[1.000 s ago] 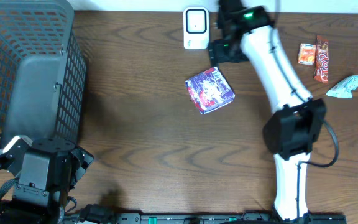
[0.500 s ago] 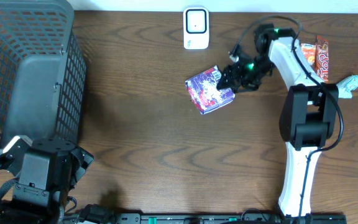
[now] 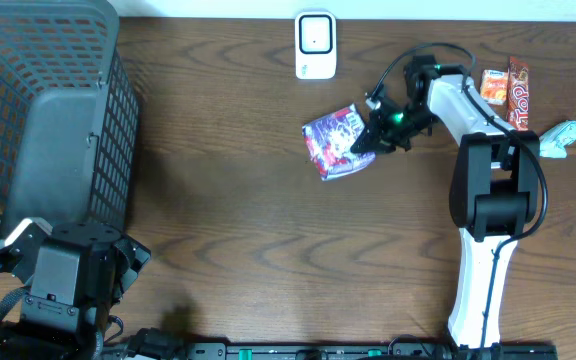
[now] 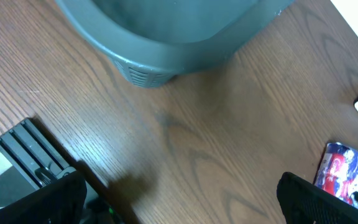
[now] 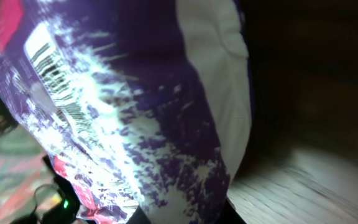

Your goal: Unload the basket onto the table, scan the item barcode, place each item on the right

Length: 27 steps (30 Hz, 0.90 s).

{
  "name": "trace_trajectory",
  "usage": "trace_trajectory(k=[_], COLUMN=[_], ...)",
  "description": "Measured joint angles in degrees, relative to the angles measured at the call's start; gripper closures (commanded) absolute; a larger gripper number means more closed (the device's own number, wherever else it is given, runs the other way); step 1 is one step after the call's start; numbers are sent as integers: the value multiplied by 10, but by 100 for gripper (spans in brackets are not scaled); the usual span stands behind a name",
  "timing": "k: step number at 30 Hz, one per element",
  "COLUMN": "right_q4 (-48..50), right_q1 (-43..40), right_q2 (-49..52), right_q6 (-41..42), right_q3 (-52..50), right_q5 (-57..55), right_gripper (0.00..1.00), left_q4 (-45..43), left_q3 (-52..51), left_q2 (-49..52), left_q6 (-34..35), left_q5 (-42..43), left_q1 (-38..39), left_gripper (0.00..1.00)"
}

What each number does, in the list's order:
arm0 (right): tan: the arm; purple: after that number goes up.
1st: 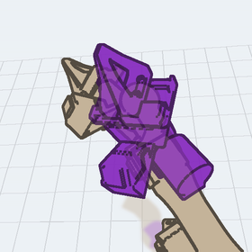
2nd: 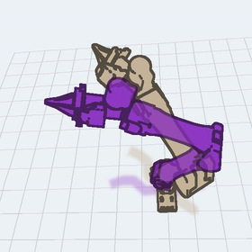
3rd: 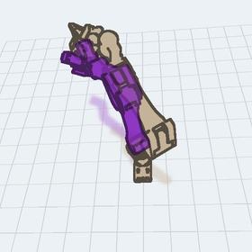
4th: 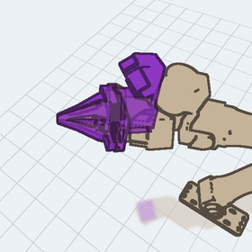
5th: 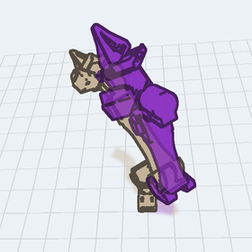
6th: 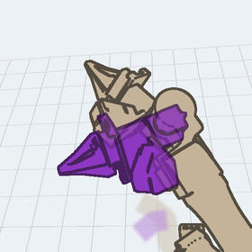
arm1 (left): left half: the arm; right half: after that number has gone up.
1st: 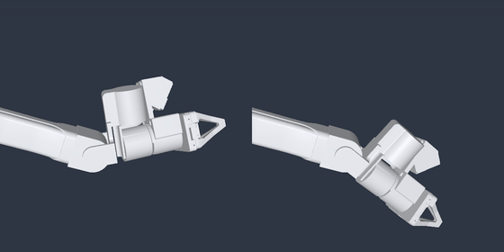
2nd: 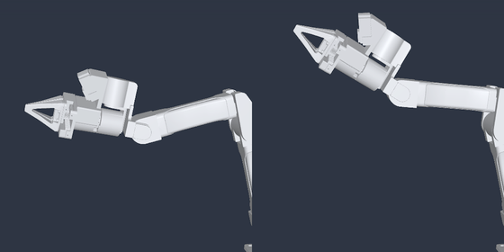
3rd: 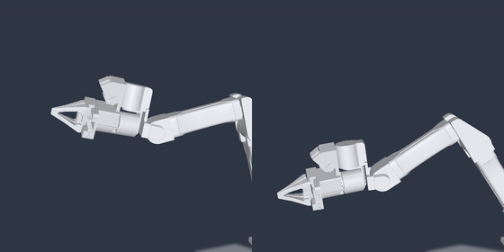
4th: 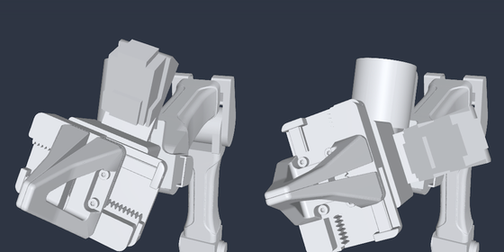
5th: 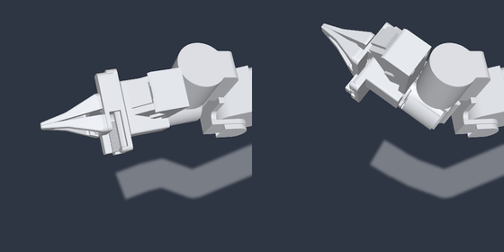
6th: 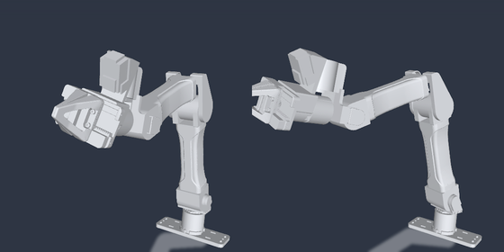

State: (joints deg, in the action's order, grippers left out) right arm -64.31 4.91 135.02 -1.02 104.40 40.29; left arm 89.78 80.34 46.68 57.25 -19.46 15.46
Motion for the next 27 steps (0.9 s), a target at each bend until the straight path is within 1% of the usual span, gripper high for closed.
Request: trace_trajectory(k=[3,5,7,9,10,13,16,18,20,21,22,24,26,27], right_q4=[-20,-42,-66,-93,-101,-142,-142,-134,-123,-117,-111,-92,-71,-62], right_q1=[7,16,33,68,80,143,191,219,241,251,261,290,315,327], right_q2=[-2,-11,-27,-51,-57,-72,-71,-68,-60,-54,-48,-33,-30,-30], right_q6=[44,76,111,163,179,261,309,329,342,347,351,357,356,352], right_q3=[48,82,107,126,129,132,113,94,81,76,72,67,65,67], right_q5=[-63,-137,-233,-380,-425,-630,-756,-803,-823,-825,-823,-807,-787,-775], right_gripper=[99,99,99,99,99,98,95,88,80,71,56,34,16,10], left_q4=[0,0,0,0,0,0,0,0,0,0,0,0,0,0], left_q3=[0,0,0,0,0,0,0,0,0,0,0,0,0,0], left_q2=[0,0,0,0,0,0,0,0,0,0,0,0,0,0], left_q6=[0,0,0,0,0,0,0,0,0,0,0,0,0,0], left_q5=[0,0,0,0,0,0,0,0,0,0,0,0,0,0], left_q1=[0,0,0,0,0,0,0,0,0,0,0,0,0,0], left_gripper=[2,2,2,2,2,2,2,2,2,2,2,2,2,2])
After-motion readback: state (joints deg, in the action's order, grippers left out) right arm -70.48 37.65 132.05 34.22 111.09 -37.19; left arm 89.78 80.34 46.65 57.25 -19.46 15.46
